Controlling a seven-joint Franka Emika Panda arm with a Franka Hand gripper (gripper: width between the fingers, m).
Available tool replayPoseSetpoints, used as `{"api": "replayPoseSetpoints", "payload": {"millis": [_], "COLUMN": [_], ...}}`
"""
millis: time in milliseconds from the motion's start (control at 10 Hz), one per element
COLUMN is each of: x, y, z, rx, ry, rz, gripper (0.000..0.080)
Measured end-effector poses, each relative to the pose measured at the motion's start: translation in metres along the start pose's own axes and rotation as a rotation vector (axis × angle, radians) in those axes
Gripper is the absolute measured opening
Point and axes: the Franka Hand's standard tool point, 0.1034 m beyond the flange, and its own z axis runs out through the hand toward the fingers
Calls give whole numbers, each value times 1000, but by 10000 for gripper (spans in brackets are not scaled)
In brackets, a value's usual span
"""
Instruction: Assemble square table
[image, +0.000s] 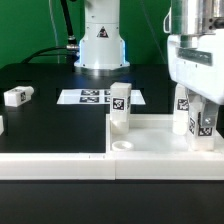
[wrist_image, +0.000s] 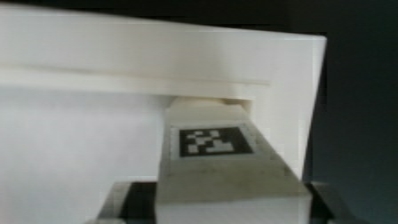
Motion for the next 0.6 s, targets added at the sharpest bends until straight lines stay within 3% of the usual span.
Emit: {"api": "replayPoseSetpoints", "payload": {"millis": [300,600], "x": [-1,9], "y": [1,2], "z": [0,0], "rx": [-3,-4], "ry": [0,-7], "rz": [138,366], "gripper": [290,290]}}
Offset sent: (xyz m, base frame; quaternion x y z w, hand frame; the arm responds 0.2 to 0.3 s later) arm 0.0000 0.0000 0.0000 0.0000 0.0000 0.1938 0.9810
